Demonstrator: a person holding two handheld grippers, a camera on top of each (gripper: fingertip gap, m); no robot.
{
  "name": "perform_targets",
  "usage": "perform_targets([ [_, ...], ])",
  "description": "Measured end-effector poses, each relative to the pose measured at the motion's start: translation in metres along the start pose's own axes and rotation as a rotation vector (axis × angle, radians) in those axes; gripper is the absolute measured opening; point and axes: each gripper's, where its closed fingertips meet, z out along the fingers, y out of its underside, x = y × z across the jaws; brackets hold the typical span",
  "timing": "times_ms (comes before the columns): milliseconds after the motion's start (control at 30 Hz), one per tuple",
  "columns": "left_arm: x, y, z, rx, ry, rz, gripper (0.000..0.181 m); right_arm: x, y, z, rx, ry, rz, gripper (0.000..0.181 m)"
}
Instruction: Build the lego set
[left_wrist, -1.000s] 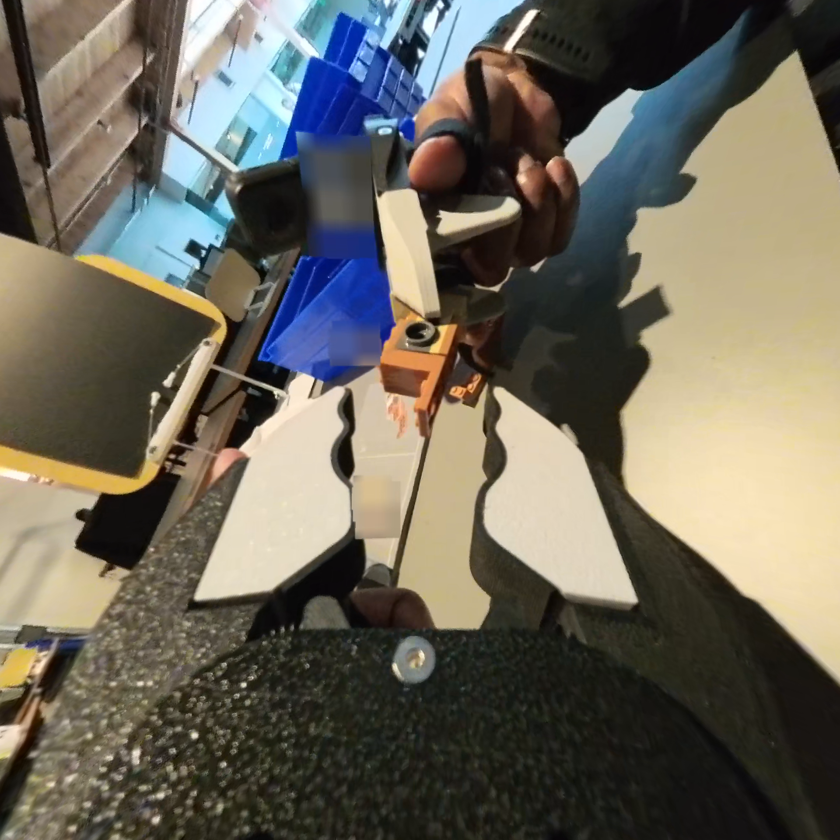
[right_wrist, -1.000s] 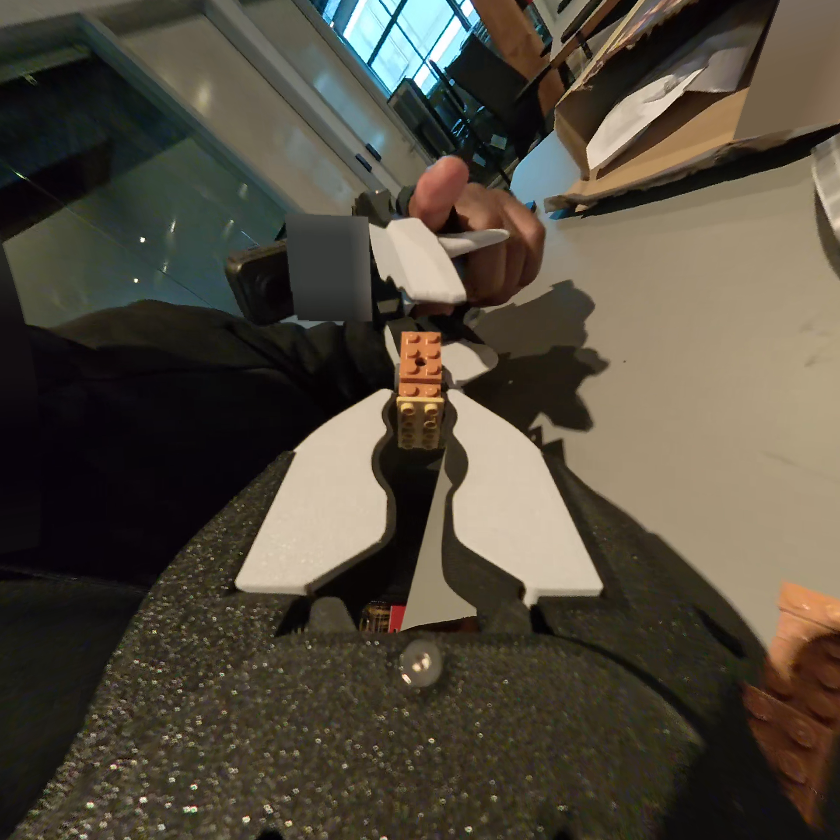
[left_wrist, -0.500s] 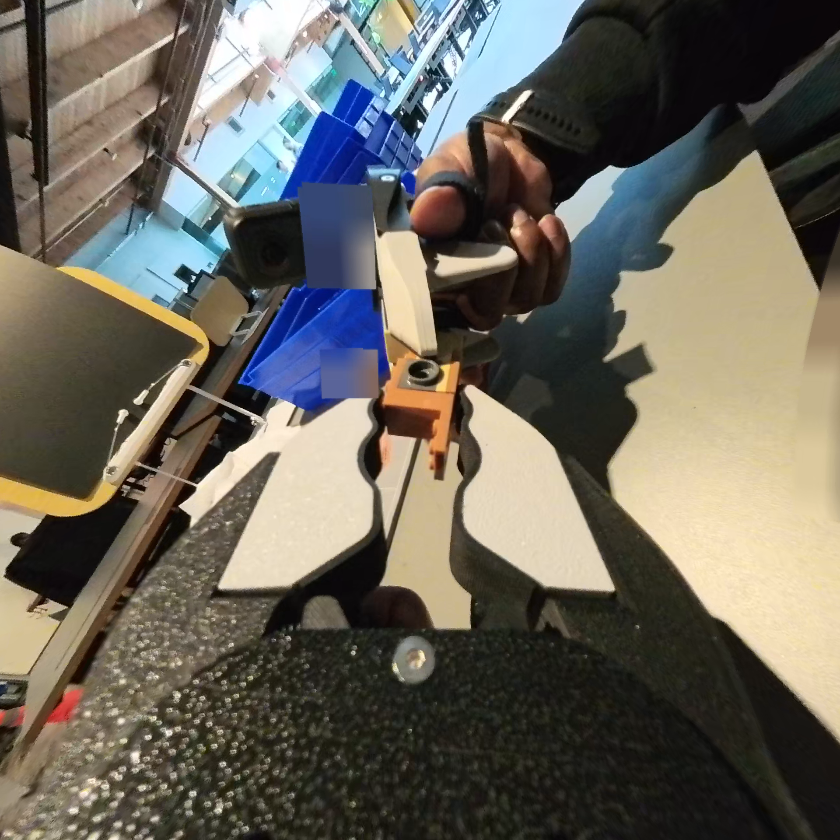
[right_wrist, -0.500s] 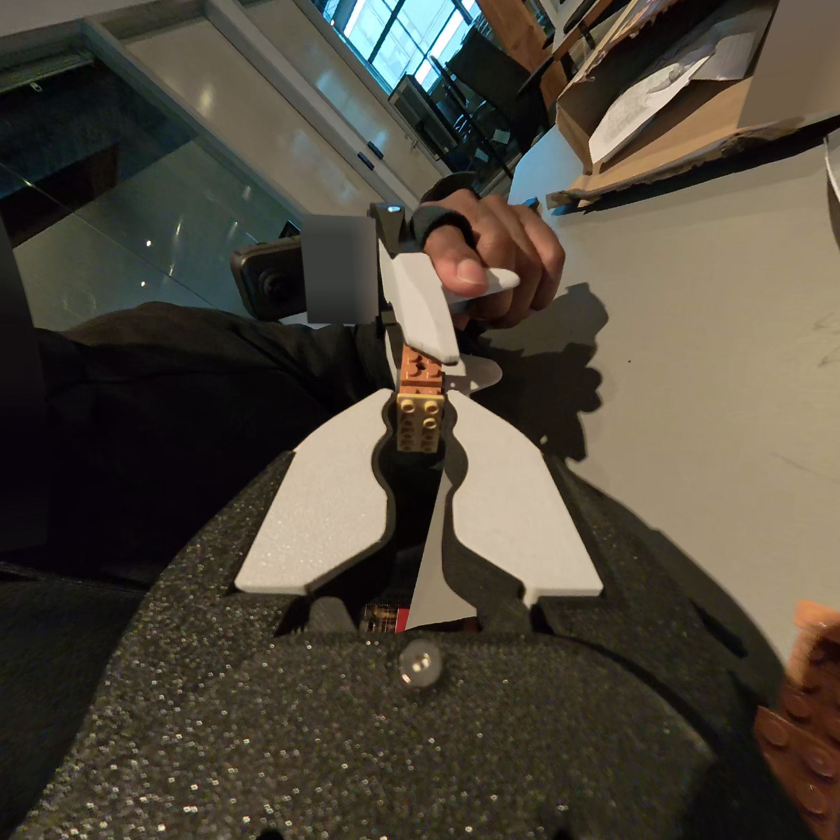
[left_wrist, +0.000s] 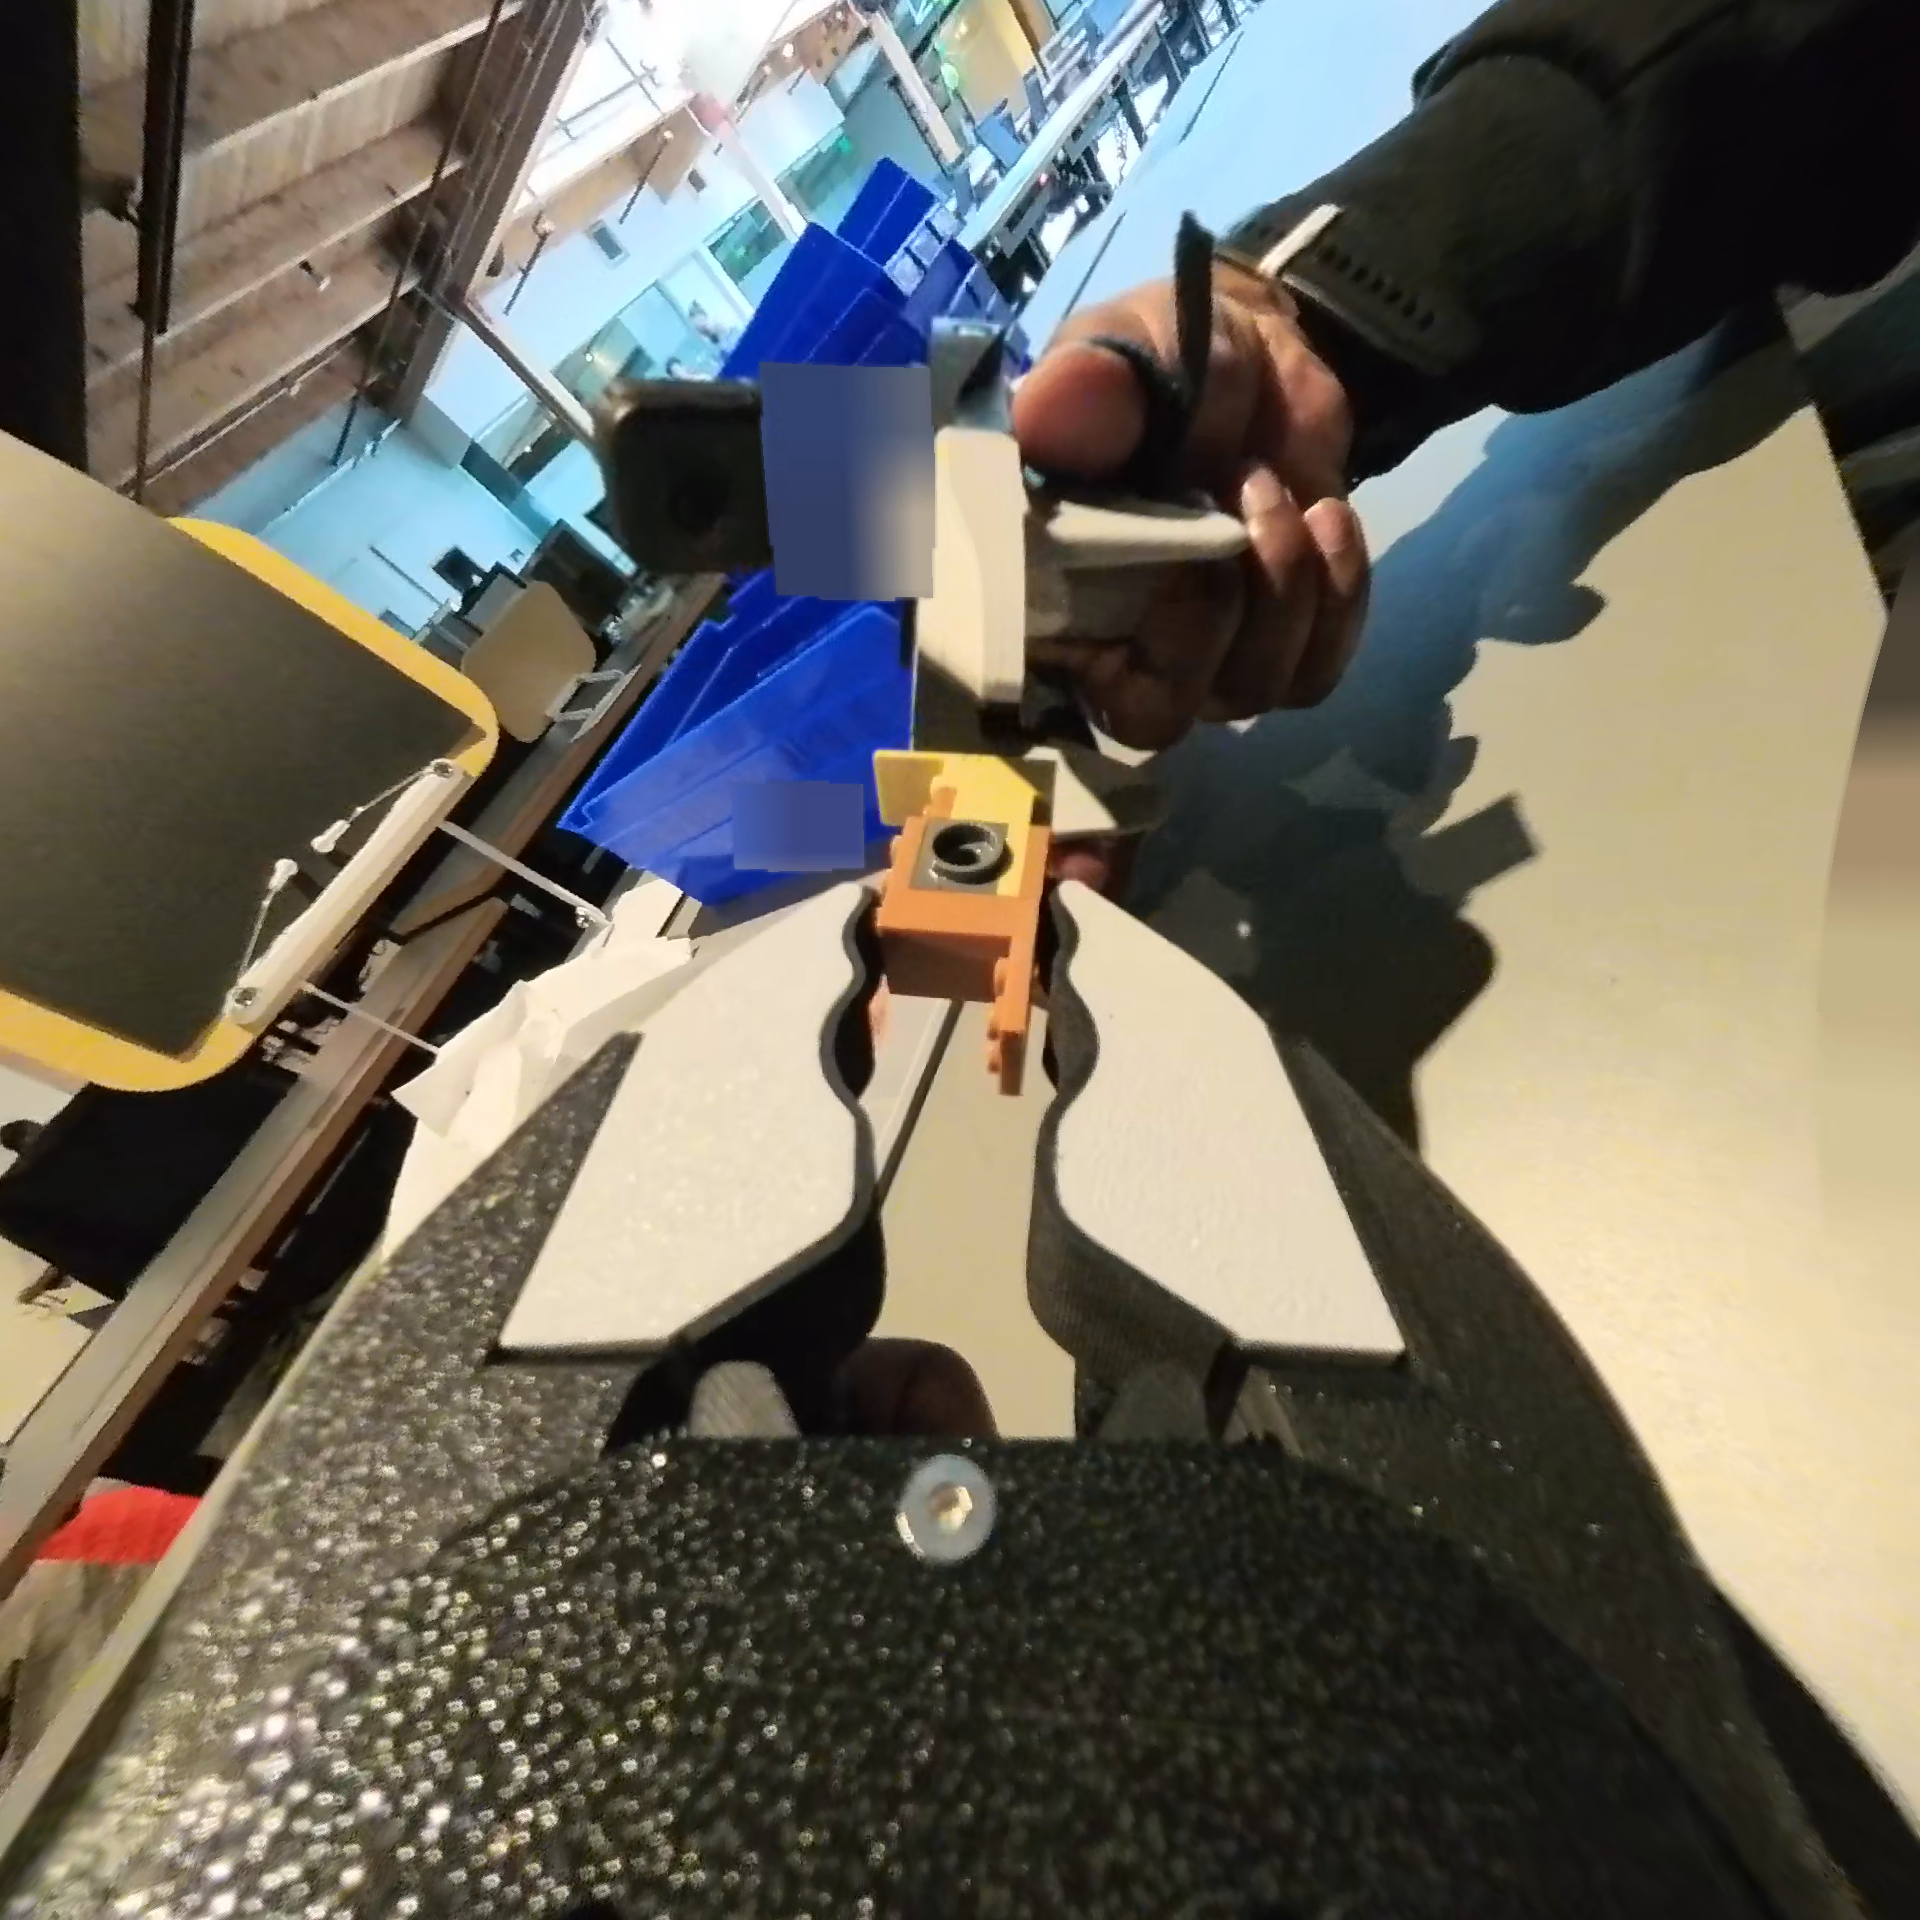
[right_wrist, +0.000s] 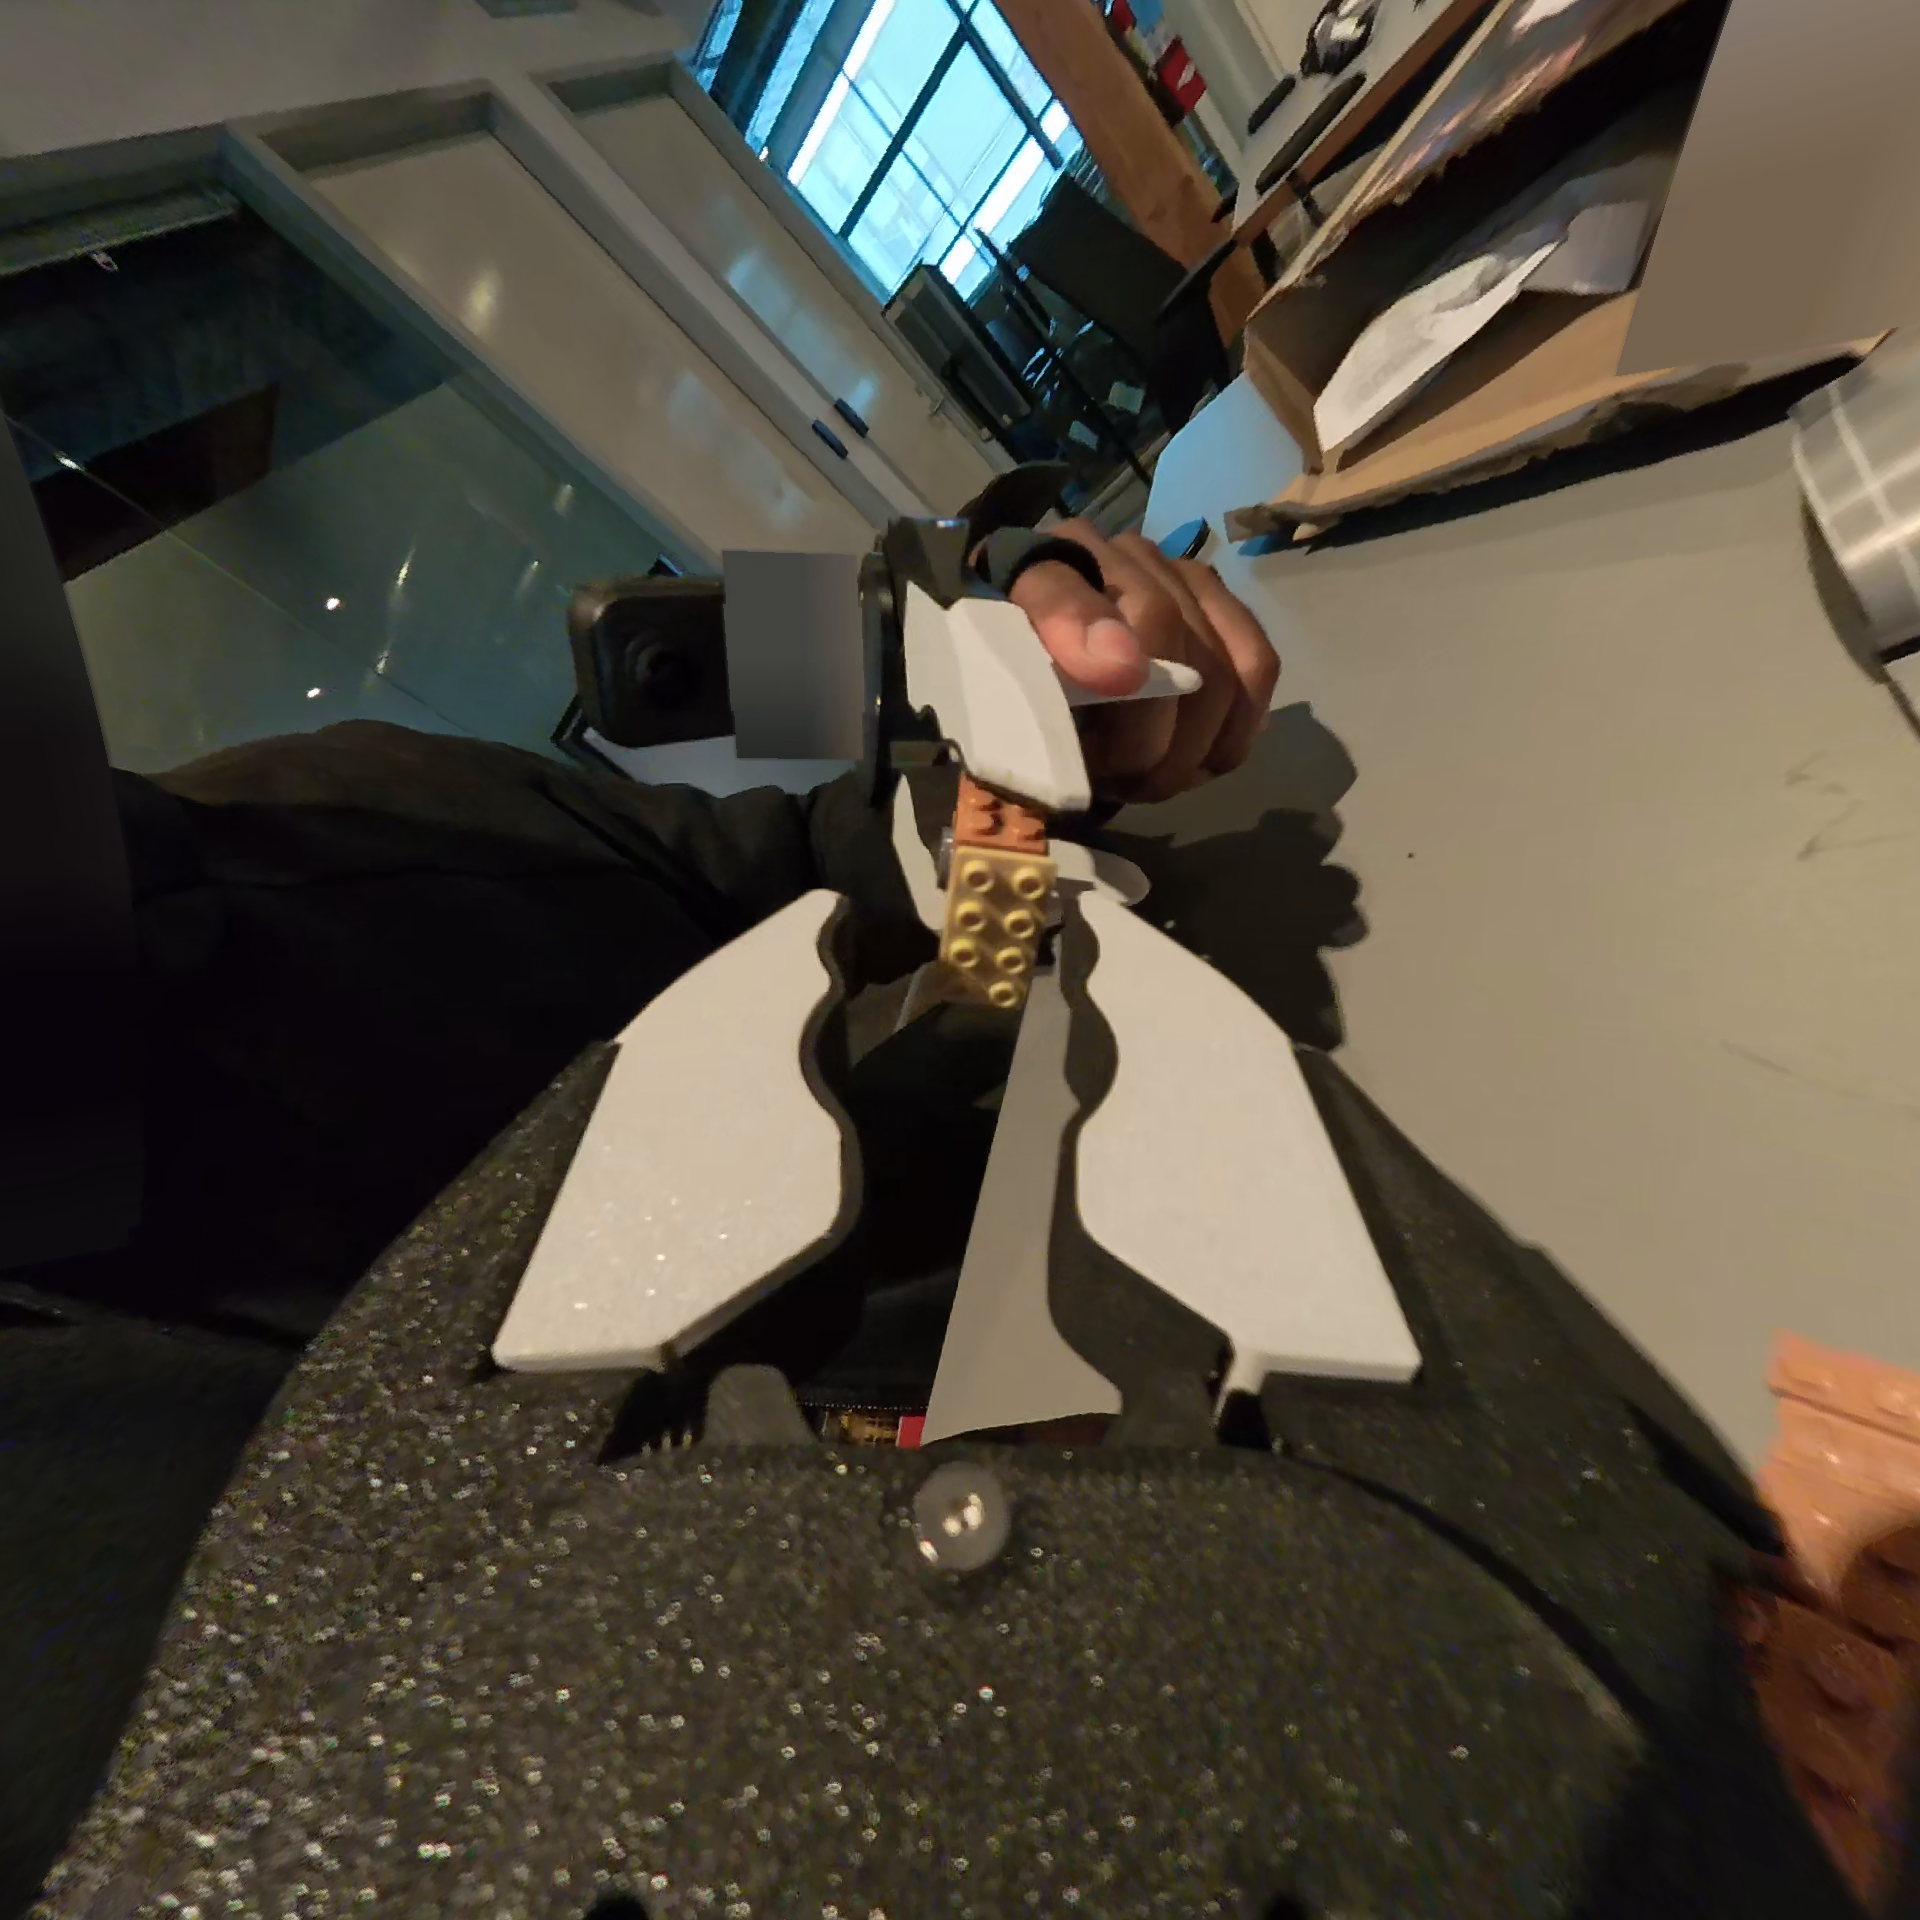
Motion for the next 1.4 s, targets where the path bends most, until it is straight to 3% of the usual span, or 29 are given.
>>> perform_targets([
  [267, 0.002, -0.003, 0.001, 0.007, -0.020, 0.066, 0.028, 0.004, 0.006, 0.001, -0.034, 0.080, -0.062, 0.018],
  [667, 0.000, -0.010, 0.001, -0.037, -0.041, 0.185, 0.028, -0.001, 0.003, -0.002, 0.008, 0.082, -0.161, 0.016],
  [733, 0.001, -0.004, 0.004, -0.069, -0.045, 0.207, 0.033, 0.001, -0.001, -0.005, 0.036, 0.122, -0.220, 0.016],
  [833, 0.002, 0.011, 0.002, -0.137, -0.029, 0.157, 0.058, 0.005, -0.009, -0.013, 0.077, 0.235, -0.362, 0.016],
  [1033, -0.018, 0.015, -0.013, -0.188, -0.213, 0.147, 0.059, 0.008, -0.016, -0.023, 0.060, 0.499, -0.724, 0.017],
  [1200, -0.005, -0.010, -0.018, -0.072, 0.085, -0.352, 0.055, 0.005, -0.012, -0.021, -0.080, 0.676, -1.225, 0.016],
  [1400, -0.016, -0.024, -0.012, 0.021, 0.407, -0.761, 0.059, -0.019, -0.005, -0.012, -0.141, 0.629, -1.651, 0.016],
])
